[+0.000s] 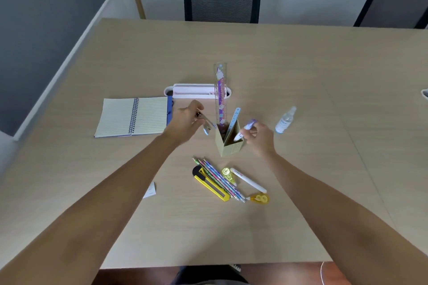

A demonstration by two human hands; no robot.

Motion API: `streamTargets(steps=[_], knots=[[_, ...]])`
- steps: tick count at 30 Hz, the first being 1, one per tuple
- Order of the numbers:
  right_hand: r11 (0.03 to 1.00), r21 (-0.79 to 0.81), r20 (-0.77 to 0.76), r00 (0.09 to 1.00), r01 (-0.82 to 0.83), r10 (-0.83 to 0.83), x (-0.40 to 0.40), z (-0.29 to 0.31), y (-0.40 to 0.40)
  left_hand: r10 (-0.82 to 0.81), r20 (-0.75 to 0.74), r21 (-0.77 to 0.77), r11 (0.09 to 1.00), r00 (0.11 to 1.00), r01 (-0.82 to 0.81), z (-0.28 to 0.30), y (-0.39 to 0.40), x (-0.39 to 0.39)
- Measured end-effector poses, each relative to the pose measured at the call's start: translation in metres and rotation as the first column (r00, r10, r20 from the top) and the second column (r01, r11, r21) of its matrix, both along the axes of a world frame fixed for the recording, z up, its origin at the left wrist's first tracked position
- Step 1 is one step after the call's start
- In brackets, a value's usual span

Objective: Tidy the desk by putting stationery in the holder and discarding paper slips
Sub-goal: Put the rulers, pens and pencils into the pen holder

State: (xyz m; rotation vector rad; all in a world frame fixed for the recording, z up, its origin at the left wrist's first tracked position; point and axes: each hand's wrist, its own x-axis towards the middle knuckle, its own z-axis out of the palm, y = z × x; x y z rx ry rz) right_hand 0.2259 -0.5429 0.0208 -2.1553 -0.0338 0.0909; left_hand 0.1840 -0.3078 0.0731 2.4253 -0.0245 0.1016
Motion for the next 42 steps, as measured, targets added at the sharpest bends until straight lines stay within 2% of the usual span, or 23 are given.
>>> streamTargets(steps=[3, 7, 13, 16, 19, 20, 21, 22, 24, 26, 29, 32, 34, 35, 36, 38, 39, 42], knots=[[0.987, -0.134, -0.043, 0.996, -0.085, 0.08, -0.001, -0.01, 0.002, -0.011, -0.042, 0.042, 0.999, 0.999, 0.012, -0.002, -0.013, 0.012], [0.976, -0.146, -0.08, 0.985, -0.161, 0.15, -0.002, -0.018, 0.001, -0.044, -0.093, 0.125, 0.991, 0.995, 0.056, -0.01, -0.029, 0.022], [0.944, -0.222, -0.041, 0.969, -0.245, 0.242, -0.004, -0.022, -0.002, -0.01, -0.132, 0.27, 0.962, 0.991, 0.046, -0.026, -0.045, 0.029], [0.954, -0.208, -0.054, 0.976, -0.216, 0.209, -0.01, -0.02, -0.002, 0.037, -0.142, 0.199, 0.98, 0.989, -0.008, -0.034, -0.048, 0.028], [0.951, -0.276, -0.067, 0.99, -0.14, 0.126, -0.025, -0.021, -0.013, 0.16, 0.014, 0.021, 0.987, 0.987, -0.161, -0.04, -0.051, 0.008], [0.924, -0.338, -0.084, 0.984, -0.178, 0.159, -0.034, -0.025, -0.022, 0.183, 0.082, 0.009, 0.983, 0.98, -0.185, -0.046, -0.054, -0.003], [0.882, -0.389, -0.135, 0.963, -0.267, 0.232, -0.045, -0.031, -0.032, 0.158, 0.115, 0.034, 0.986, 0.981, -0.163, -0.055, -0.057, -0.017], [0.827, -0.412, -0.239, 0.921, -0.382, 0.306, -0.057, -0.035, -0.044, 0.085, 0.084, 0.081, 0.992, 0.993, -0.092, -0.065, -0.061, -0.029], [0.709, -0.416, -0.427, 0.811, -0.57, 0.401, -0.081, -0.044, -0.063, -0.107, -0.147, 0.173, 0.976, 0.983, 0.132, -0.087, -0.071, -0.047], [0.659, -0.447, -0.491, 0.782, -0.604, 0.384, -0.096, -0.053, -0.076, -0.228, -0.375, 0.262, 0.904, 0.898, 0.338, -0.108, -0.082, -0.054], [0.636, -0.534, -0.432, 0.827, -0.557, 0.361, -0.101, -0.062, -0.083, -0.215, -0.465, 0.345, 0.849, 0.859, 0.399, -0.127, -0.091, -0.052], [0.576, -0.61, -0.378, 0.839, -0.544, 0.392, -0.104, -0.065, -0.084, -0.207, -0.459, 0.374, 0.837, 0.864, 0.399, -0.138, -0.094, -0.044], [0.504, -0.695, -0.315, 0.847, -0.513, 0.428, -0.104, -0.072, -0.087, -0.21, -0.45, 0.397, 0.823, 0.868, 0.406, -0.143, -0.094, -0.04], [0.501, -0.688, -0.339, 0.843, -0.524, 0.417, -0.107, -0.071, -0.087, -0.212, -0.445, 0.406, 0.818, 0.87, 0.407, -0.143, -0.094, -0.038], [0.502, -0.717, -0.273, 0.858, -0.483, 0.436, -0.108, -0.071, -0.089, -0.208, -0.443, 0.399, 0.825, 0.872, 0.4, -0.141, -0.093, -0.038], [0.671, -0.589, -0.203, 0.886, -0.45, 0.416, -0.105, -0.063, -0.088, -0.191, -0.407, 0.341, 0.875, 0.893, 0.342, -0.131, -0.092, -0.042], [0.762, -0.505, -0.184, 0.913, -0.405, 0.363, -0.099, -0.055, -0.087, -0.171, -0.342, 0.313, 0.906, 0.924, 0.284, -0.121, -0.09, -0.045], [0.917, -0.318, -0.05, 0.97, -0.24, 0.237, -0.06, -0.023, -0.074, -0.059, 0.012, 0.2, 0.978, 0.998, 0.055, -0.082, -0.085, -0.05]])
